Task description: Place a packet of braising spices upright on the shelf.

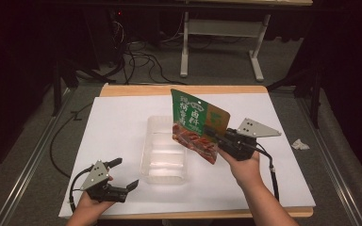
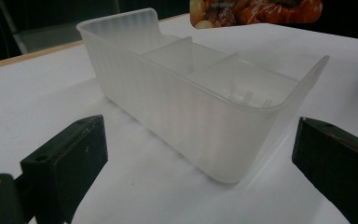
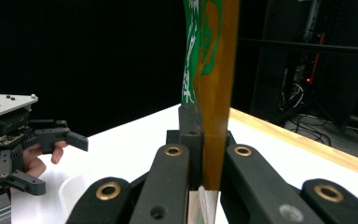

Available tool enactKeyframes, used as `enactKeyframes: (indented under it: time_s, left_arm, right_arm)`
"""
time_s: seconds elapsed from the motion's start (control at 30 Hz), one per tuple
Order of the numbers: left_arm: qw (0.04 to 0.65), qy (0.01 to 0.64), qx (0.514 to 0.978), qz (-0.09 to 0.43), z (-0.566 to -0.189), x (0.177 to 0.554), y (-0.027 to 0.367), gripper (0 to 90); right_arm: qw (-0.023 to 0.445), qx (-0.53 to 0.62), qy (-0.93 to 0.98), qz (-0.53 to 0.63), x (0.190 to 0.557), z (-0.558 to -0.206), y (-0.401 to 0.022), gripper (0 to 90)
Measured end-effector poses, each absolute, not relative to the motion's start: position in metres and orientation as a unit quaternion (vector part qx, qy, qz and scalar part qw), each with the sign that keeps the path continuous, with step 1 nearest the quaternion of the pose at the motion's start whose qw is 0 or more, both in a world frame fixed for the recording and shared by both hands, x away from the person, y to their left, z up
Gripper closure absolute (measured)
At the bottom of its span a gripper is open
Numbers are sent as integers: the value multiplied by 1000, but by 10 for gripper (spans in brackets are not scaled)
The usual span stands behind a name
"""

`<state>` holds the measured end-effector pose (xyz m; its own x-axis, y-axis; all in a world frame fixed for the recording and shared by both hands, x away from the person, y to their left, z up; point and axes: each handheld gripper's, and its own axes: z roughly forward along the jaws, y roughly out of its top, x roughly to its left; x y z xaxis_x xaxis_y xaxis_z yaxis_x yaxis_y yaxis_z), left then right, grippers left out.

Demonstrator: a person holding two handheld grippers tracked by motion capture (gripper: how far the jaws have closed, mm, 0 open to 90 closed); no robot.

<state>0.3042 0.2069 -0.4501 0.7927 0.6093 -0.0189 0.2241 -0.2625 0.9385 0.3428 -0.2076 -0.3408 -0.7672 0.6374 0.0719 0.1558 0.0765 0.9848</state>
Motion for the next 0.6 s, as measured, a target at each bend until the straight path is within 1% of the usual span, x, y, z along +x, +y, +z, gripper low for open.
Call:
enactKeyframes:
  time_s: [0.6]
  left_arm:
    - [552,270,771,168,-451,304,205,39]
  right_arm:
    - [165,261,722,619,384,-350,-166,900]
